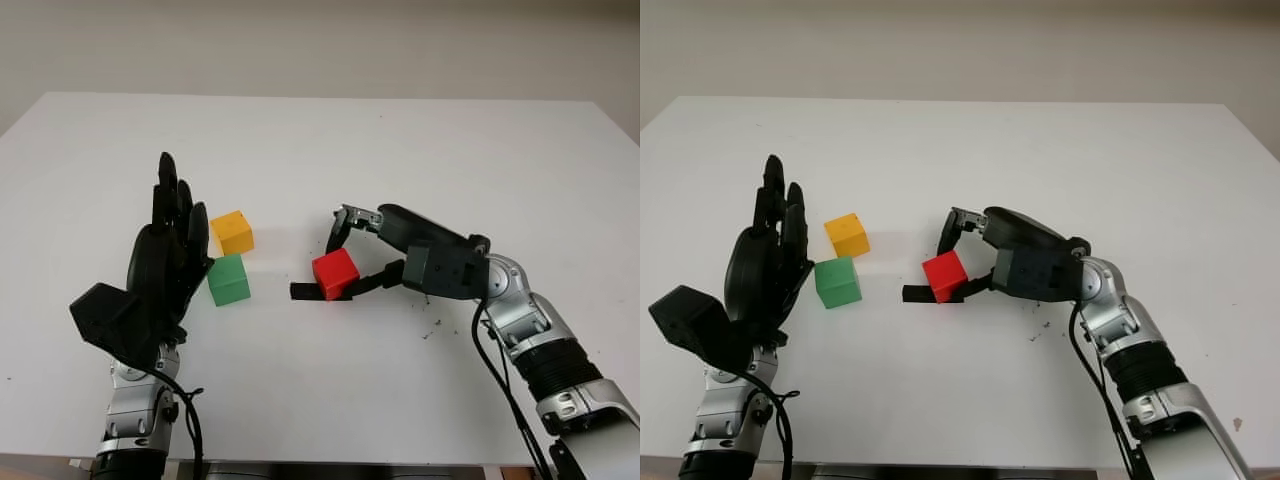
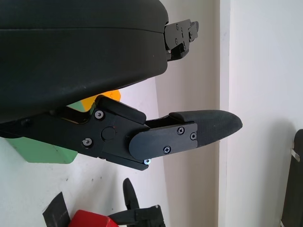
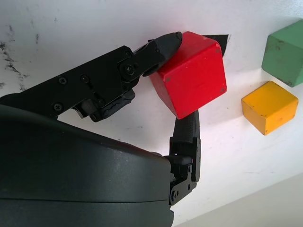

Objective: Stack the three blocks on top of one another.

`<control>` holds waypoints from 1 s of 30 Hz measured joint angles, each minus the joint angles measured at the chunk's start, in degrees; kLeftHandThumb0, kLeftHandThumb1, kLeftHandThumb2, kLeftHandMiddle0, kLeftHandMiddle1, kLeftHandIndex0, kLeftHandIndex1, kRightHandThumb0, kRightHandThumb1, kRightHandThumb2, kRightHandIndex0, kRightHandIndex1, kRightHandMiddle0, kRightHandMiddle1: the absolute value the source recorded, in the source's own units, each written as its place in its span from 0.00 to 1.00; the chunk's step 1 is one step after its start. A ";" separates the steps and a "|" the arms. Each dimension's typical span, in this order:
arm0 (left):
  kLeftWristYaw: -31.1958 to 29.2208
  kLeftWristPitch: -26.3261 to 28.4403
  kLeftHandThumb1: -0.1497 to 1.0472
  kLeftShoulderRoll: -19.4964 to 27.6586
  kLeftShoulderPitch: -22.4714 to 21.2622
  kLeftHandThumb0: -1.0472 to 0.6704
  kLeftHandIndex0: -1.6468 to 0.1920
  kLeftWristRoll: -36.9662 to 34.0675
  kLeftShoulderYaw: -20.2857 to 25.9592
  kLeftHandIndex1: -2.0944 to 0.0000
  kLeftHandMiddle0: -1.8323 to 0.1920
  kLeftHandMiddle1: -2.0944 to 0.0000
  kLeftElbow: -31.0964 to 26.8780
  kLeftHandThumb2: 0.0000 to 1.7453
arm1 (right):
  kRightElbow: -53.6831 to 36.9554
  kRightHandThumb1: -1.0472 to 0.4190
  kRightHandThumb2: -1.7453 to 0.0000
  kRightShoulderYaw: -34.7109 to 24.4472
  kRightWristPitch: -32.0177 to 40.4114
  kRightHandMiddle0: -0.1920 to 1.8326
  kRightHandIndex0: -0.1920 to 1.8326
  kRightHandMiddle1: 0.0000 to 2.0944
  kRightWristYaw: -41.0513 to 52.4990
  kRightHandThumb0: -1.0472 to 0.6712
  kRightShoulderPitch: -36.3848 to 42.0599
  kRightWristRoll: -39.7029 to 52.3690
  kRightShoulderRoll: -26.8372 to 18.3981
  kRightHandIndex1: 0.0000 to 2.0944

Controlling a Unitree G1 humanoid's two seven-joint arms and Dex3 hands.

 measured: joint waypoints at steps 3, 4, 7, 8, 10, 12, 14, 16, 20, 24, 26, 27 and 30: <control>-0.01 -0.09 1.00 0.01 0.00 0.18 1.00 -0.06 0.00 1.00 1.00 1.00 0.00 0.34 | -0.94 0.06 0.97 0.45 0.00 0.20 0.19 0.77 -0.90 0.39 0.07 -1.90 -0.22 0.02; -0.01 -0.27 1.00 0.01 0.00 0.18 1.00 -0.04 0.00 1.00 1.00 1.00 0.00 0.34 | -1.26 0.05 0.97 0.67 -0.01 0.20 0.19 0.77 -1.15 0.39 0.07 -2.43 -0.32 0.02; -0.20 -0.51 1.00 0.09 0.00 0.18 1.00 -0.06 0.02 1.00 1.00 1.00 0.00 0.33 | -1.35 0.05 0.97 0.84 -0.23 0.20 0.18 0.77 -1.82 0.39 0.08 -3.33 -0.37 0.02; -0.22 -0.51 1.00 0.12 0.00 0.18 1.00 -0.06 0.02 1.00 1.00 1.00 0.00 0.33 | -1.31 0.06 0.97 0.86 -0.71 0.20 0.18 0.77 -2.24 0.39 0.11 -3.71 -0.38 0.02; -0.21 -0.51 1.00 0.18 0.00 0.18 1.00 -0.02 0.02 1.00 1.00 1.00 0.00 0.34 | -1.22 0.06 0.97 0.98 -1.66 0.21 0.18 0.77 -3.13 0.39 0.19 -4.40 -0.42 0.02; -0.11 -0.50 1.00 0.19 0.00 0.18 1.00 0.07 0.02 1.00 1.00 1.00 0.00 0.33 | -1.22 0.05 0.97 1.15 -2.34 0.21 0.18 0.77 -3.79 0.38 0.20 -5.10 -0.51 0.02; -0.02 -0.51 1.00 0.19 0.00 0.18 1.00 0.07 0.02 1.00 1.00 1.00 0.00 0.34 | -1.21 0.05 0.97 1.32 -2.76 0.21 0.19 0.77 -4.29 0.38 0.20 -5.60 -0.58 0.02; -0.13 -0.73 1.00 0.19 0.00 0.19 1.00 0.05 0.02 1.00 1.00 1.00 0.00 0.34 | -1.21 0.06 0.97 1.40 -2.88 0.22 0.19 0.78 -4.72 0.38 0.20 -6.04 -0.58 0.03; -0.01 -0.73 1.00 0.18 0.00 0.18 1.00 0.05 0.02 1.00 1.00 1.00 0.00 0.33 | -1.21 0.05 0.97 1.62 -2.86 0.22 0.19 0.77 -5.20 0.38 0.20 -6.33 -0.56 0.03; -0.16 -0.99 1.00 0.19 0.00 0.19 1.00 0.11 0.01 1.00 1.00 1.00 0.00 0.34 | -0.37 0.06 0.97 1.90 -3.58 0.23 0.20 0.78 -6.22 0.37 0.20 -6.31 -0.36 0.03; -0.15 -0.99 1.00 0.19 0.00 0.19 1.00 0.13 0.02 1.00 1.00 1.00 0.00 0.34 | 0.03 0.06 0.97 1.96 -3.89 0.23 0.19 0.78 -6.54 0.37 0.20 -6.32 -0.26 0.03; -0.15 -0.99 1.00 0.19 0.00 0.19 1.00 0.11 0.02 1.00 1.00 1.00 0.00 0.34 | 0.14 0.06 0.97 1.97 -3.90 0.23 0.19 0.79 -6.59 0.37 0.19 -6.32 -0.23 0.03; -0.14 -0.99 1.00 0.18 0.00 0.19 1.00 0.07 0.02 1.00 1.00 1.00 0.00 0.34 | 0.21 0.06 0.97 2.03 -3.89 0.23 0.19 0.78 -6.48 0.37 0.17 -6.34 -0.19 0.03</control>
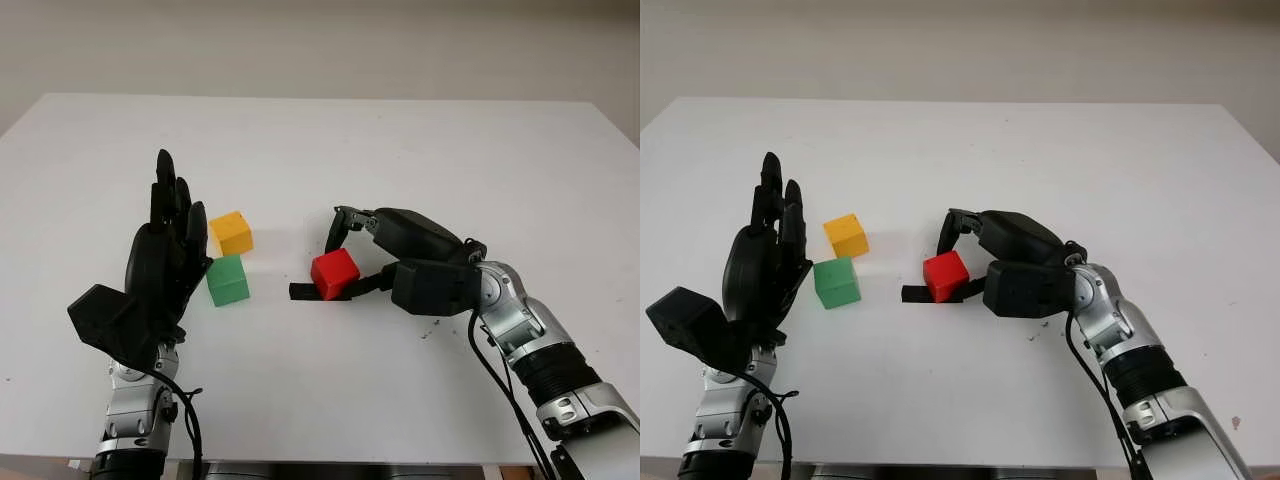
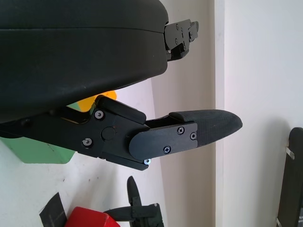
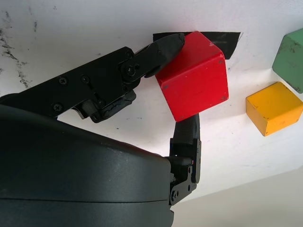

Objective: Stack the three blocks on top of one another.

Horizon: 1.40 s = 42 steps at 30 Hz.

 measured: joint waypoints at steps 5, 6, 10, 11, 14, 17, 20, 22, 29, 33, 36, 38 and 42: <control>0.24 0.06 1.00 -0.01 0.00 0.19 1.00 0.01 0.00 1.00 1.00 1.00 0.00 0.34 | 0.00 0.06 0.97 0.01 0.13 0.22 0.19 0.78 0.87 0.38 -0.01 0.27 0.26 0.03; 0.24 0.05 1.00 -0.01 0.00 0.19 1.00 0.00 0.00 1.00 1.00 1.00 0.00 0.34 | 0.00 0.06 0.97 0.01 0.19 0.22 0.19 0.78 0.97 0.38 -0.01 0.34 0.36 0.03; 0.14 0.02 1.00 -0.01 0.00 0.19 1.00 0.01 -0.01 1.00 1.00 1.00 0.00 0.34 | -0.31 0.06 0.97 0.01 1.26 0.22 0.18 0.77 1.97 0.39 -0.03 0.63 0.63 0.02; 0.19 0.02 1.00 -0.01 0.01 0.19 1.00 0.04 -0.01 1.00 1.00 1.00 0.00 0.34 | -0.34 0.06 0.97 0.01 1.34 0.22 0.18 0.77 2.13 0.39 -0.02 0.67 0.65 0.02; 0.28 0.02 1.00 -0.01 0.04 0.18 1.00 0.12 -0.01 1.00 1.00 1.00 0.00 0.33 | -0.34 0.06 0.97 0.02 1.33 0.23 0.19 0.77 2.18 0.38 -0.02 0.74 0.72 0.03; 0.07 0.01 1.00 -0.01 0.04 0.19 1.00 0.03 -0.01 1.00 1.00 1.00 0.00 0.33 | -0.34 0.06 0.97 0.13 0.91 0.20 0.18 0.76 2.45 0.37 -0.03 0.78 0.70 0.02; -0.03 0.00 1.00 -0.01 0.04 0.19 1.00 0.01 -0.01 1.00 1.00 1.00 0.00 0.33 | -0.37 0.07 0.97 0.67 0.89 0.11 0.14 0.52 4.89 0.32 -0.18 0.84 0.44 0.02; 0.07 -0.01 1.00 -0.02 0.04 0.18 1.00 0.03 -0.02 1.00 1.00 1.00 0.00 0.33 | -0.12 0.08 0.97 1.70 0.36 0.07 0.07 0.28 6.21 0.24 -0.16 0.33 0.11 0.01; 0.30 -0.01 1.00 -0.03 0.04 0.18 1.00 0.02 -0.02 1.00 1.00 1.00 0.00 0.33 | 1.92 0.09 0.97 2.31 -4.83 0.01 0.00 0.07 6.06 0.14 -0.29 -0.24 -1.13 0.00; 0.35 -0.01 1.00 -0.03 0.05 0.18 1.00 0.15 -0.02 1.00 1.00 1.00 0.00 0.33 | 2.41 0.08 0.97 2.26 -6.12 0.00 0.00 0.00 5.94 0.11 -0.41 -0.01 -1.80 0.00; 0.34 -0.02 1.00 -0.03 0.05 0.18 1.00 0.13 -0.02 1.00 1.00 1.00 0.00 0.33 | 2.33 0.07 0.97 1.78 -6.15 0.00 0.00 0.00 5.44 0.10 -0.41 0.31 -1.98 0.00; 0.51 -0.02 1.00 -0.03 0.05 0.18 1.00 0.22 -0.02 1.00 1.00 1.00 0.00 0.33 | 1.88 0.07 0.97 0.87 -5.91 0.00 0.00 0.00 4.87 0.10 -0.41 0.64 -2.03 0.00; 0.65 -0.18 1.00 -0.06 0.05 0.18 1.00 0.38 -0.02 1.00 1.00 1.00 0.00 0.33 | -0.40 0.06 0.96 -2.21 -4.77 0.00 0.00 0.00 3.37 0.08 -0.35 4.22 -2.03 0.00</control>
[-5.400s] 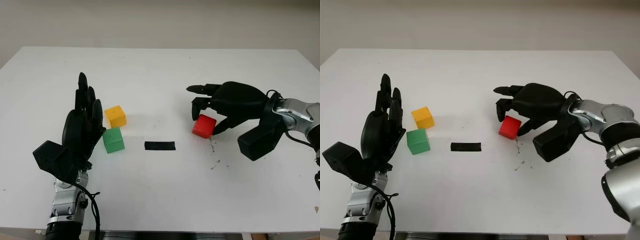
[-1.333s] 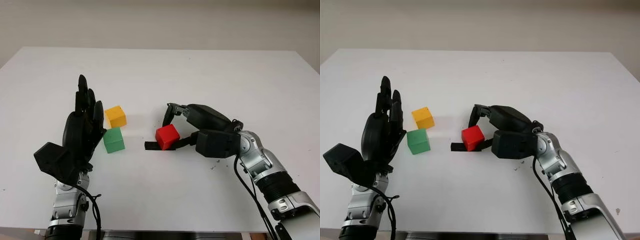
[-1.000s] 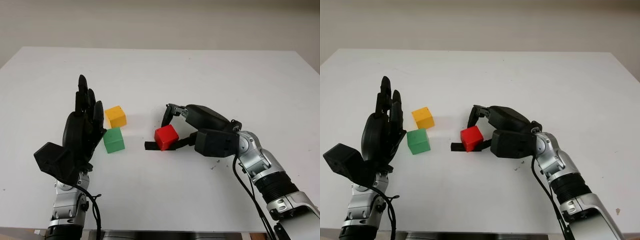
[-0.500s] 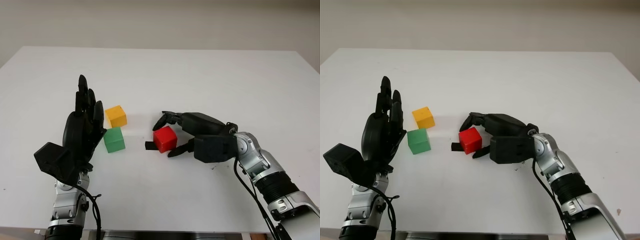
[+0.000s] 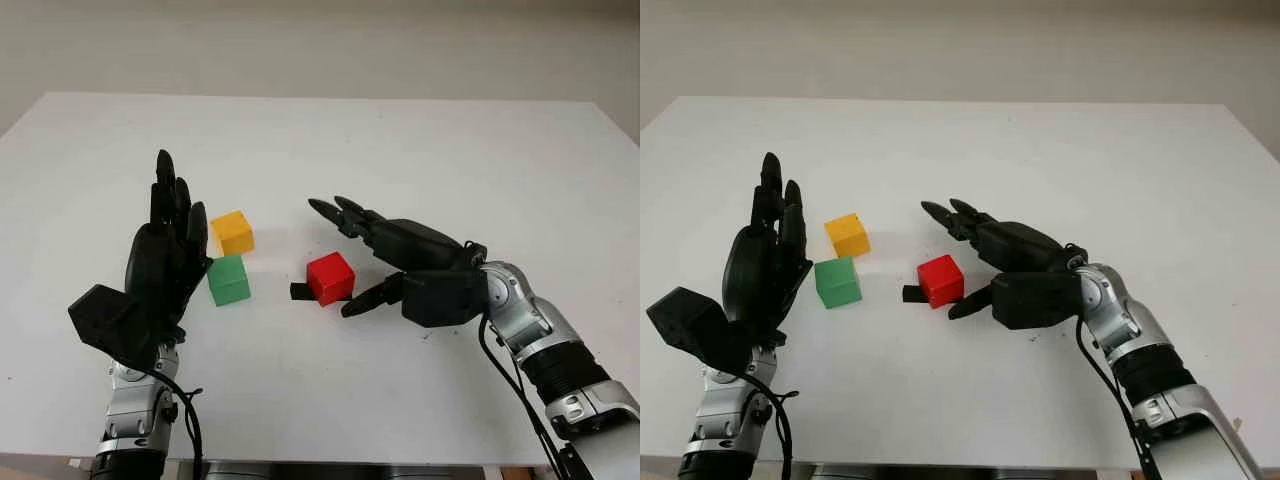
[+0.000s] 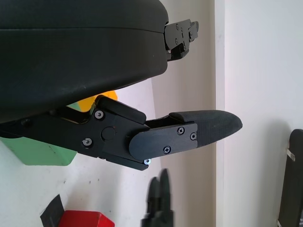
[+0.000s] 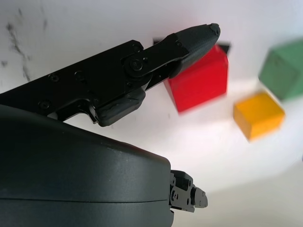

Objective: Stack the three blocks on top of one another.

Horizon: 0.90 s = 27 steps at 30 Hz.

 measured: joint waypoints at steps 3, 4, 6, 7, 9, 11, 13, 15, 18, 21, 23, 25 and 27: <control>0.16 -0.03 1.00 0.14 0.02 0.18 1.00 0.31 0.03 1.00 1.00 1.00 0.00 0.33 | -2.67 0.01 0.85 -3.73 2.74 0.00 0.00 0.00 -0.32 0.08 0.36 5.33 0.51 0.00; 0.16 -0.13 1.00 0.24 0.02 0.19 1.00 0.36 0.14 1.00 1.00 1.00 0.00 0.32 | -4.07 0.01 0.81 -5.39 4.17 0.00 0.00 0.00 -0.56 0.09 0.80 7.92 1.16 0.00; 0.14 -0.97 1.00 0.70 -0.04 0.20 1.00 0.47 0.51 1.00 1.00 1.00 0.11 0.33 | -6.32 0.00 0.75 -8.85 5.72 0.00 0.00 0.00 -1.52 0.12 1.83 13.34 3.00 0.00; 0.14 -1.36 1.00 1.11 -0.14 0.20 1.00 0.48 0.77 1.00 1.00 1.00 0.17 0.32 | -7.33 0.00 0.73 -10.42 6.49 0.00 0.00 0.00 -2.06 0.13 2.48 15.79 4.04 0.00; 0.64 -1.54 1.00 1.97 -0.65 0.19 0.99 0.84 1.35 0.99 0.99 0.99 0.18 0.31 | -9.26 0.00 0.70 -13.15 7.92 0.00 0.00 0.00 -3.58 0.14 4.26 20.28 6.26 0.00; 1.39 -1.55 1.00 2.53 -1.68 0.18 0.99 1.25 2.11 0.98 0.99 0.98 0.18 0.30 | -11.04 0.00 0.70 -14.98 10.42 0.00 0.00 0.00 -4.91 0.15 5.87 23.22 8.13 0.00; 2.05 -1.34 1.00 3.87 -2.84 0.17 0.98 2.57 2.35 0.98 0.99 0.98 0.16 0.28 | -13.76 0.00 0.69 -17.34 15.31 0.00 0.00 0.00 -5.77 0.15 7.41 28.73 10.75 0.00; 2.39 -0.52 1.00 5.94 -4.31 0.16 0.98 3.92 2.89 0.98 0.99 0.98 0.09 0.27 | -16.49 0.00 0.67 -20.08 19.71 0.00 0.00 0.00 -7.58 0.15 8.95 33.89 13.63 0.00; 2.29 0.16 1.00 9.66 -6.53 0.19 0.98 5.91 3.43 0.98 0.98 0.97 0.03 0.27 | -18.86 0.00 0.64 -22.95 24.26 0.00 0.00 0.00 -9.54 0.18 11.01 38.39 16.01 0.00; 1.17 1.21 1.00 13.21 -8.97 0.20 0.96 6.25 3.99 0.97 0.97 0.97 0.02 0.23 | -19.79 0.00 0.62 -24.34 26.42 0.00 0.00 0.00 -9.66 0.19 12.80 40.60 16.54 0.00; 0.50 2.68 1.00 15.76 -10.56 0.21 0.93 7.25 4.25 0.96 0.94 0.96 0.03 0.19 | -20.01 0.00 0.62 -24.63 26.46 0.00 0.00 0.00 -9.62 0.19 13.75 40.70 16.56 0.00; -1.25 3.88 0.99 18.61 -12.32 0.28 0.85 7.61 4.37 0.94 0.86 0.96 0.06 0.08 | -20.15 0.00 0.63 -25.24 26.63 0.00 0.00 0.00 -9.53 0.19 14.65 41.18 16.64 0.00; -3.10 4.73 0.98 23.25 -15.69 0.35 0.74 9.91 4.20 0.92 0.76 0.95 0.32 0.04 | -20.19 0.00 0.63 -25.98 26.69 0.00 0.00 0.00 -9.24 0.18 15.37 41.72 16.73 0.00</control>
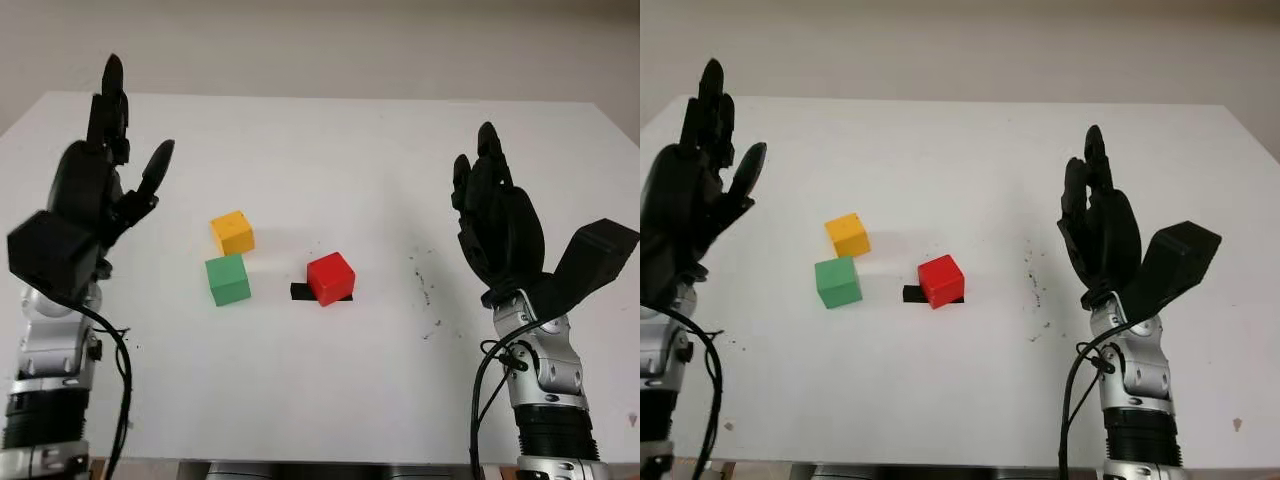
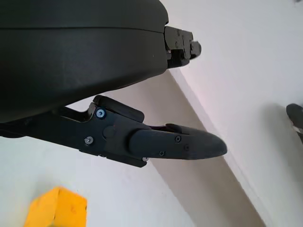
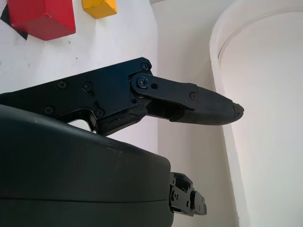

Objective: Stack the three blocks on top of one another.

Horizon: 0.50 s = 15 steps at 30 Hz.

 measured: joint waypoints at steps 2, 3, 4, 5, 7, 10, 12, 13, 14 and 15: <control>-0.82 -2.70 0.93 4.46 -2.55 0.39 0.67 5.93 -2.01 0.89 0.70 0.95 2.14 0.02 | -0.04 0.00 0.63 -0.42 -0.04 0.00 0.00 0.00 -0.25 0.18 0.13 0.02 0.05 0.00; -1.21 -4.17 0.91 6.63 -4.33 0.41 0.66 8.40 -3.04 0.89 0.70 0.95 3.55 0.02 | -0.04 0.00 0.63 -0.68 -0.04 0.00 0.00 0.00 -0.45 0.18 0.17 0.03 0.14 0.00; -2.18 -5.55 0.89 8.67 -6.42 0.42 0.65 10.20 -4.14 0.89 0.71 0.96 5.16 0.01 | -0.06 0.00 0.63 -1.01 -0.04 0.00 0.00 0.00 -0.53 0.18 0.21 0.20 0.24 0.00; -3.51 -6.93 0.88 10.67 -8.75 0.43 0.64 11.69 -5.36 0.89 0.71 0.96 6.90 0.01 | -0.07 0.00 0.64 -1.31 -0.03 0.00 0.00 0.00 -0.54 0.18 0.21 0.49 0.38 0.00; -5.29 -8.83 0.85 13.46 -13.10 0.41 0.64 15.30 -8.04 0.91 0.74 0.97 9.64 0.02 | -0.13 0.00 0.63 -1.70 -0.02 0.00 0.00 0.00 -0.56 0.18 0.17 0.88 0.51 0.00; -5.51 -11.13 0.83 17.63 -18.61 0.38 0.62 26.89 -14.61 0.94 0.77 0.98 12.41 0.02 | -0.23 0.00 0.63 -1.99 -0.01 0.00 0.00 0.00 -1.07 0.18 0.03 0.87 0.57 0.00; -4.02 -14.00 0.80 19.22 -22.13 0.37 0.62 34.97 -19.69 0.95 0.78 0.98 14.85 0.02 | -0.26 0.00 0.63 -2.01 -0.01 0.00 0.00 0.00 -1.19 0.18 -0.19 0.85 0.63 0.00; -3.18 -15.69 0.78 19.53 -23.87 0.37 0.62 38.20 -21.95 0.96 0.78 0.98 16.46 0.02 | -0.29 0.00 0.63 -1.96 -0.01 0.00 0.00 0.00 -1.23 0.18 -0.27 0.84 0.67 0.00; -2.37 -17.51 0.78 19.67 -25.60 0.37 0.63 40.87 -24.04 0.96 0.79 0.99 18.26 0.02 | -0.35 0.00 0.63 -1.87 -0.01 0.00 0.00 0.00 -1.27 0.18 -0.30 0.81 0.72 0.00; -1.47 -18.97 0.78 19.83 -26.78 0.37 0.64 42.98 -25.65 0.97 0.81 0.99 19.65 0.02 | -0.39 0.00 0.63 -1.81 -0.01 0.00 0.00 0.00 -1.23 0.18 -0.29 0.78 0.77 0.00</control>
